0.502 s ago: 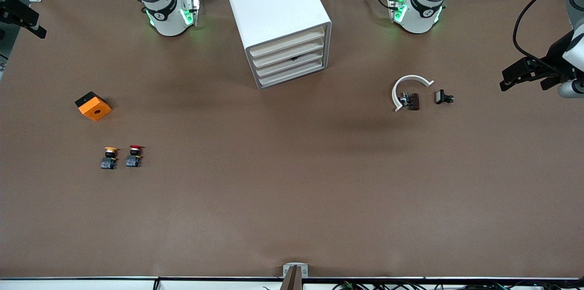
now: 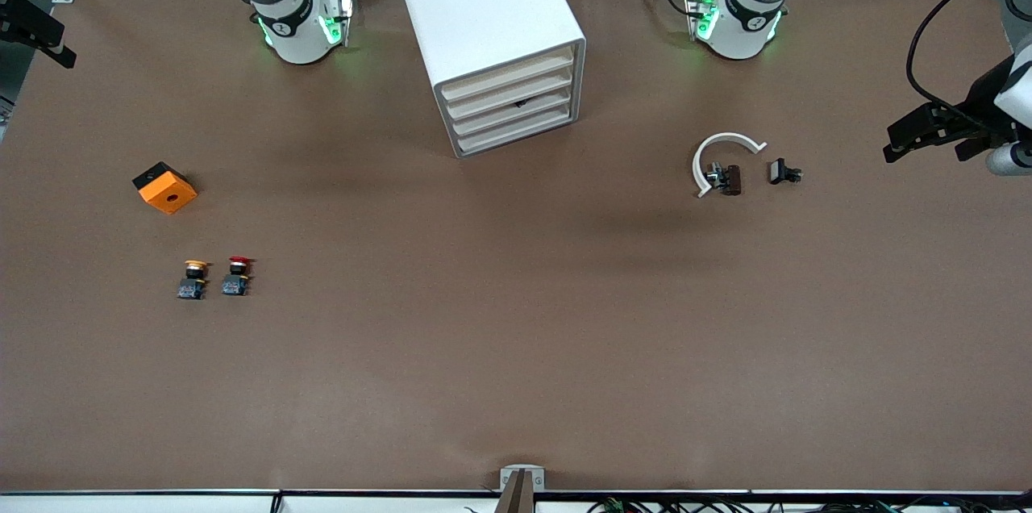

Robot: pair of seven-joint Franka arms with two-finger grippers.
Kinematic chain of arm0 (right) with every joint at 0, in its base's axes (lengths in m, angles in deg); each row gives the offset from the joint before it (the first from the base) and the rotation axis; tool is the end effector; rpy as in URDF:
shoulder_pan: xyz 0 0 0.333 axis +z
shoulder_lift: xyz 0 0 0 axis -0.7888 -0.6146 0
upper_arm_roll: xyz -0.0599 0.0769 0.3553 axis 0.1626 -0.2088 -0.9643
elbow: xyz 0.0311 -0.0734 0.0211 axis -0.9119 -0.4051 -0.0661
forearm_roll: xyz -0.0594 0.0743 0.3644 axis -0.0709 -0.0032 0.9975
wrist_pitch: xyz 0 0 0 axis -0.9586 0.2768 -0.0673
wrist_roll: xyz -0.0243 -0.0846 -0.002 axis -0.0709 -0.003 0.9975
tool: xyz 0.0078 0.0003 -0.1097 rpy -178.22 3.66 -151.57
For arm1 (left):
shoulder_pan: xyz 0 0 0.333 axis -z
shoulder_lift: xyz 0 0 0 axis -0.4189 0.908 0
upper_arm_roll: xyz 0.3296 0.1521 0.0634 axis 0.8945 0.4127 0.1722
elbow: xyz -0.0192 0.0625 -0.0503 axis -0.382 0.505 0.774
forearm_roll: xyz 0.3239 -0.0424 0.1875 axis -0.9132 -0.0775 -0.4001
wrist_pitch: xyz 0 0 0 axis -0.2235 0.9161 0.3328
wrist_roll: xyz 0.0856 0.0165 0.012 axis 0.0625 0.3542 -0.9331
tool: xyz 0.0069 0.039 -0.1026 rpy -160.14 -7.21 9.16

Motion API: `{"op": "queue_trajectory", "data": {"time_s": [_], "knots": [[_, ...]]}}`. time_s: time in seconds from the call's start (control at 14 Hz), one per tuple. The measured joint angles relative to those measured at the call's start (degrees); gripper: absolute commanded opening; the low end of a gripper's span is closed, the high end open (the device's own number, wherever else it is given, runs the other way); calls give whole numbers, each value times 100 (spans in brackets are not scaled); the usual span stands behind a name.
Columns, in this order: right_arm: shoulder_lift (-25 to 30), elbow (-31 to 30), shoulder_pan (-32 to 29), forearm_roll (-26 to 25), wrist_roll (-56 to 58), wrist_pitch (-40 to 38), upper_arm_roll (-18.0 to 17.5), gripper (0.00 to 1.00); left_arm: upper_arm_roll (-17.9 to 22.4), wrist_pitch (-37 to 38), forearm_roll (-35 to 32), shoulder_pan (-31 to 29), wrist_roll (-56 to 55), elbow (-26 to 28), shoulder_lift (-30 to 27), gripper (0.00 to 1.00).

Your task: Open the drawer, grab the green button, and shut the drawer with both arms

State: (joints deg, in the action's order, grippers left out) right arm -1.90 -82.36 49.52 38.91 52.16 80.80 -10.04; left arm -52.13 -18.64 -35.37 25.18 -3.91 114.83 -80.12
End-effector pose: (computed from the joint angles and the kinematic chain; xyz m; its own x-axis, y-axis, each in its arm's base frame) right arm 0.4289 -0.0610 0.7288 0.9996 -0.0071 -0.0268 -0.0072 -1.0000 -0.0027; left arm 0.5406 -0.0089 0.6658 0.9997 0.0230 0.0075 0.0229 -0.9996 0.0171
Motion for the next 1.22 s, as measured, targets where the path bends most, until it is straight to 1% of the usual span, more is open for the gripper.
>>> {"op": "queue_trajectory", "data": {"time_s": [0.29, 0.5, 0.79, 1.0, 1.22], "knots": [[0, 0, -1, -1, 0, 0, 0, 100, 1, 26, 0, -50, -3, -1, 142, 100], [0, 0, -1, -1, 0, -1, 0, 100, 1, 268, 0, -60, -2, 5, 457, 100], [0, 0, -1, -1, 0, -1, -2, 100, -99, 294, 109, 60, -20, 18, 944, 100], [0, 0, -1, -1, 0, -2, -2, 100, -261, 81, 151, 263, -324, 15, 1362, 100], [0, 0, -1, -1, 0, -3, -3, 100, -296, -240, 154, 583, -956, 9, 1663, 100]]}}
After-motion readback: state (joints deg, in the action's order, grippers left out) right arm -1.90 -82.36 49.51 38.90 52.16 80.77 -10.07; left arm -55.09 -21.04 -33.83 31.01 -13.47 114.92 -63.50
